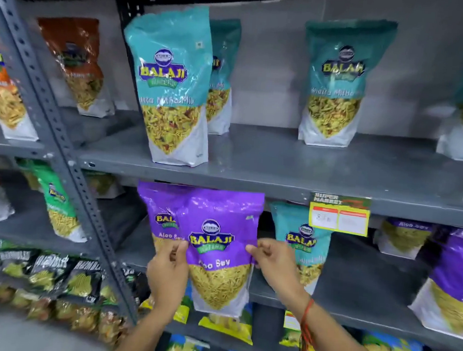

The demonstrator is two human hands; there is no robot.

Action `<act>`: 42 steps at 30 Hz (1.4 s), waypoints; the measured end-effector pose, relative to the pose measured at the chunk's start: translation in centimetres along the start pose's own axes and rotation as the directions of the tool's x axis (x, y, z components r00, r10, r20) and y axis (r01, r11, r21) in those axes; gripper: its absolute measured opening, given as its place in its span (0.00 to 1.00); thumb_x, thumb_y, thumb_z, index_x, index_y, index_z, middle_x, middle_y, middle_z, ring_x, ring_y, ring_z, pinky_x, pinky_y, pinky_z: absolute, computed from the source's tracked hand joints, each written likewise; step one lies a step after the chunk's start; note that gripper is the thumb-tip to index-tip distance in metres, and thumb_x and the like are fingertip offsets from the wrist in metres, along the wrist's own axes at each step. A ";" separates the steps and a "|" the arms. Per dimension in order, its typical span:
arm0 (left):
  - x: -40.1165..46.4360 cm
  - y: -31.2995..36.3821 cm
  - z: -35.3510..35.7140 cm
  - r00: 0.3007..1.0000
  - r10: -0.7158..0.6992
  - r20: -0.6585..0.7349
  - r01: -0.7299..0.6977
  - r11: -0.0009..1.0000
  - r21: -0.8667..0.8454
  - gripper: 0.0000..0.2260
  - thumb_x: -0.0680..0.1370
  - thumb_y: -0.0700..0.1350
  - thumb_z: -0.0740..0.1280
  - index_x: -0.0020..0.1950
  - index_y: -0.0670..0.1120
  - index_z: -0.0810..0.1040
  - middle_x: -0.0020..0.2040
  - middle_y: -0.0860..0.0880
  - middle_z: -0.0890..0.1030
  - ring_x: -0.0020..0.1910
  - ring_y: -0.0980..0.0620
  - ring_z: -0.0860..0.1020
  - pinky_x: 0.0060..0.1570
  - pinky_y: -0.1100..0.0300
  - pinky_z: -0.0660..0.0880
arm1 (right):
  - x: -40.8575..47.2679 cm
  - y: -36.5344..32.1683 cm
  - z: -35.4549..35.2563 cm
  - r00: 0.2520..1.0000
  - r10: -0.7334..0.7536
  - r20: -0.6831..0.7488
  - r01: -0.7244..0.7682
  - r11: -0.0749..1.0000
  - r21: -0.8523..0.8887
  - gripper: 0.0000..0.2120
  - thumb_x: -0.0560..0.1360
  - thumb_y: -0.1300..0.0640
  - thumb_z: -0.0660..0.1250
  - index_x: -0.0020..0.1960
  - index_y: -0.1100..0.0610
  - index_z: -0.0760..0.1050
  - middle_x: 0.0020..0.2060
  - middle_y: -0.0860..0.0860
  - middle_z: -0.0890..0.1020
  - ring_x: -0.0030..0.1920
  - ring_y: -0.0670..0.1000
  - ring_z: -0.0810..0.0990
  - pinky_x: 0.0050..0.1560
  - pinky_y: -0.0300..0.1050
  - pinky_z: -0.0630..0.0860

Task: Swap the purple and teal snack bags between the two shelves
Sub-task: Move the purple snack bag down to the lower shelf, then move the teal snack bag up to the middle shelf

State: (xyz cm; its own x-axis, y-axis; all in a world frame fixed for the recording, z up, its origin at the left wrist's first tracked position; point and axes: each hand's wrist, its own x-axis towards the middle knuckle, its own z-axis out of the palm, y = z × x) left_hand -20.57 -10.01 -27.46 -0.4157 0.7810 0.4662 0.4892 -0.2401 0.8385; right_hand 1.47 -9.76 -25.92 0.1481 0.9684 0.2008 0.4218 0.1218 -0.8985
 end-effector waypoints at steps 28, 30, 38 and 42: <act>-4.8 3.0 14.6 0.918 -0.003 0.396 0.062 0.989 -0.137 0.15 0.73 0.55 0.69 0.57 0.51 0.81 0.51 0.54 0.85 0.46 0.61 0.82 0.45 0.57 0.80 | 1.2 9.1 -6.1 0.720 0.152 -0.678 -0.043 0.984 0.175 0.03 0.74 0.59 0.71 0.46 0.54 0.77 0.37 0.52 0.82 0.37 0.51 0.79 0.40 0.45 0.76; -5.6 2.6 16.7 0.884 -0.041 0.467 0.077 0.995 -0.058 0.22 0.74 0.57 0.68 0.64 0.47 0.78 0.56 0.51 0.84 0.52 0.58 0.82 0.51 0.55 0.80 | 1.6 11.3 -8.2 0.730 0.284 -0.622 -0.123 0.949 0.290 0.09 0.75 0.58 0.71 0.54 0.56 0.76 0.42 0.52 0.81 0.41 0.51 0.79 0.43 0.43 0.76; -6.1 2.1 19.6 0.899 -0.100 0.426 0.095 0.995 0.033 0.15 0.76 0.57 0.66 0.46 0.47 0.83 0.43 0.50 0.87 0.42 0.53 0.83 0.40 0.58 0.77 | 3.1 15.8 -10.9 0.924 0.273 -0.269 -0.224 0.954 0.198 0.06 0.76 0.57 0.70 0.41 0.57 0.83 0.40 0.50 0.87 0.41 0.41 0.83 0.43 0.41 0.77; -6.6 2.9 18.6 0.904 -0.063 0.423 0.038 0.997 0.067 0.11 0.76 0.53 0.68 0.42 0.47 0.84 0.34 0.53 0.83 0.33 0.53 0.80 0.33 0.54 0.75 | 2.0 14.2 -11.3 0.908 0.218 -0.357 -0.224 0.974 0.026 0.07 0.75 0.57 0.71 0.39 0.56 0.83 0.35 0.48 0.84 0.33 0.30 0.79 0.32 0.28 0.71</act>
State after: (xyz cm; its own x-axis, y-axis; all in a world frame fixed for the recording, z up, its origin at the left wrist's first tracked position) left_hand -2.11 -5.18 -33.35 -0.0820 0.9651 0.2489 0.5234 -0.1708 0.8348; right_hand 17.90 -8.54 -33.83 0.5457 0.8285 0.1256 0.3544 -0.0923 -0.9305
